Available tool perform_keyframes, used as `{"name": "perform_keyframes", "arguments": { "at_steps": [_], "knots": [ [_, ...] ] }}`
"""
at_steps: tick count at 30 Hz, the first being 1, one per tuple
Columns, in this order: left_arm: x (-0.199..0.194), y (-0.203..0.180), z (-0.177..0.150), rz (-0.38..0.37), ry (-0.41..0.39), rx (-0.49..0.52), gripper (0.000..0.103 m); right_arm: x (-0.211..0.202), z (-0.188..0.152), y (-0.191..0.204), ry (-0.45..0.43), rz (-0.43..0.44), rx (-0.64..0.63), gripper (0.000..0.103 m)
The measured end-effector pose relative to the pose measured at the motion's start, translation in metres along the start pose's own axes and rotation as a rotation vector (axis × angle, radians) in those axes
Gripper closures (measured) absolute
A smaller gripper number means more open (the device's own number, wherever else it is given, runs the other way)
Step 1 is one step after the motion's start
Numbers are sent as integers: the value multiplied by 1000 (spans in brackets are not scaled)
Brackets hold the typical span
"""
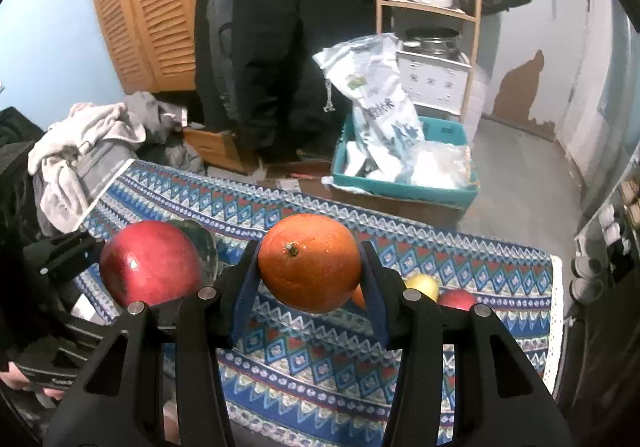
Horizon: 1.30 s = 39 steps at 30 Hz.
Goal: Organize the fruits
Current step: 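Lift the apple and orange and carry both over the green bowl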
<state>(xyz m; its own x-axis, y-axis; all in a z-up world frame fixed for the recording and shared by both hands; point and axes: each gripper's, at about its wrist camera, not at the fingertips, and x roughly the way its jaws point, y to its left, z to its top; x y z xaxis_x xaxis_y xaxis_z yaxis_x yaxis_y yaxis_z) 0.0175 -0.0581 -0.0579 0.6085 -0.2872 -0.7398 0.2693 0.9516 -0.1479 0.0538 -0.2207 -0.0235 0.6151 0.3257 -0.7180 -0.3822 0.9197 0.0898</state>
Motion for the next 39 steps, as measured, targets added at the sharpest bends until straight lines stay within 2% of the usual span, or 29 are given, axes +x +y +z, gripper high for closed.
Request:
{"name": "perform_keyframes", "arguments": {
  "at_steps": [22, 39],
  "knots": [
    [-2, 89, -16, 69, 18, -133, 26, 65, 37, 77, 70, 73, -62, 56],
    [18, 180, -38, 166, 77, -282, 26, 153, 45, 129, 189, 147, -78, 56]
  ]
}}
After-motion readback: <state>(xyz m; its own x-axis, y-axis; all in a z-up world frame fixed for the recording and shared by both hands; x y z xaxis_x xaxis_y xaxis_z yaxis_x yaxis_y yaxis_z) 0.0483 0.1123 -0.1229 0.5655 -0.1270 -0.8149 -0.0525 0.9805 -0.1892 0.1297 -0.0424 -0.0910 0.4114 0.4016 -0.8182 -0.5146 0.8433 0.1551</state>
